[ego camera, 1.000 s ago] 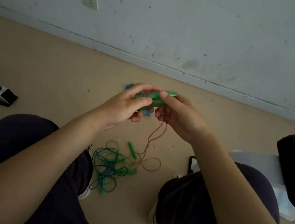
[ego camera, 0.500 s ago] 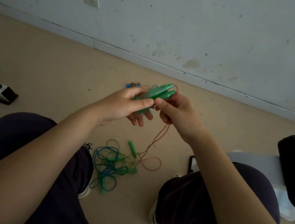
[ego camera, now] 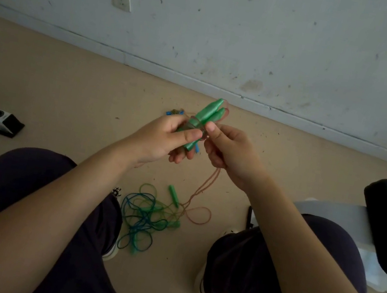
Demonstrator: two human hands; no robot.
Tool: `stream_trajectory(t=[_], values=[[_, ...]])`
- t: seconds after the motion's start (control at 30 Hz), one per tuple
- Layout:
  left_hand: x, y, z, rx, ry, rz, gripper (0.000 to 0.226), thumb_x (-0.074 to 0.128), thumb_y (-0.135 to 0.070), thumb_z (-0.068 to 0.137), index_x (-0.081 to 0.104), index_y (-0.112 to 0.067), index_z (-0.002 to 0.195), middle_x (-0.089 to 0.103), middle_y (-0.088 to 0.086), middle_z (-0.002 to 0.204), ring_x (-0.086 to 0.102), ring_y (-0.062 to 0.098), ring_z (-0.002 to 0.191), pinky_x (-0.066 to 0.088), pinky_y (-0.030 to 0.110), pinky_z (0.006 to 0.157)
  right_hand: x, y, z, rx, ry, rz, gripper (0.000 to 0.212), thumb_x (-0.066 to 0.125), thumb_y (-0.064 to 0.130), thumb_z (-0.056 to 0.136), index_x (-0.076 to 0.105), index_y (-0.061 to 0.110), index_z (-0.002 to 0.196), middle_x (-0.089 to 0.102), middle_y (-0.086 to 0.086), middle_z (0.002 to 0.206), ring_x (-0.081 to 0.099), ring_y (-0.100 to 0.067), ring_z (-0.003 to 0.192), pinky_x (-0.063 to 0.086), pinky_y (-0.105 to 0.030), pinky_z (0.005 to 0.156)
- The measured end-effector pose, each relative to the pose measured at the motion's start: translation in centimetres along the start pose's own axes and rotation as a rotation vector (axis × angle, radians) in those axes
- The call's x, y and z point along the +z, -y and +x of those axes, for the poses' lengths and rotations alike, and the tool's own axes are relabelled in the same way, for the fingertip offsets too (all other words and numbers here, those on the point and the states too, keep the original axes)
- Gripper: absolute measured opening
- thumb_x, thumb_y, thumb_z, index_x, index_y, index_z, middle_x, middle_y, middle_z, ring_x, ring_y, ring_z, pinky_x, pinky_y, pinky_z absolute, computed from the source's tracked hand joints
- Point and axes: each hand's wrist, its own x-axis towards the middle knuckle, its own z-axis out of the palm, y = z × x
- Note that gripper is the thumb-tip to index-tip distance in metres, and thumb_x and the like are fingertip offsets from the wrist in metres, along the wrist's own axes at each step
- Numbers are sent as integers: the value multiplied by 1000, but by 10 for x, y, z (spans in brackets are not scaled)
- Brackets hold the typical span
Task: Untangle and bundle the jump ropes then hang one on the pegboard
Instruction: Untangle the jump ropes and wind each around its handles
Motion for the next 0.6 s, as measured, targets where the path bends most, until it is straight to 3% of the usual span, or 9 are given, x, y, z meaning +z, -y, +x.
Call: stream_trajectory(t=[0.13, 0.23, 0.3, 0.47, 0.6], values=[[4, 2, 0, 23, -95, 99, 10, 55, -23, 102, 62, -16, 107, 67, 2, 70, 56, 12, 52, 43, 23, 50, 4, 1, 1, -11, -41, -118, 27, 52, 31, 101, 60, 6, 92, 49, -1, 58, 38, -8, 42, 30, -20, 40], [2, 2, 1, 0, -143, 150, 28, 58, -24, 101, 51, -16, 127, 68, 5, 74, 58, 13, 54, 45, 26, 52, 3, -1, 1, 14, -51, -176, 29, 55, 31, 100, 63, 4, 98, 48, 2, 56, 37, -9, 44, 30, -21, 42], [0, -1, -1, 21, -117, 136, 38, 58, -24, 101, 45, -20, 137, 68, 3, 73, 58, 14, 56, 45, 26, 52, 1, 0, 0, 16, -51, -152, 30, 59, 32, 97, 64, 3, 99, 45, 4, 55, 33, -11, 47, 25, -26, 44], [3, -4, -4, 50, -38, 3, 24, 52, -20, 104, 51, -21, 127, 64, -1, 72, 50, 10, 57, 40, 22, 53, 0, 3, 1, -16, -73, -104, 24, 68, 36, 90, 65, 13, 87, 40, 3, 54, 28, -13, 48, 22, -28, 47], [5, -7, -5, -47, 17, -120, 40, 47, -56, 97, 50, -28, 125, 60, 1, 75, 44, 10, 58, 35, 23, 51, -1, 2, -1, -26, -66, -117, 38, 71, 38, 86, 64, 1, 95, 39, 0, 56, 29, -13, 47, 23, -27, 47]])
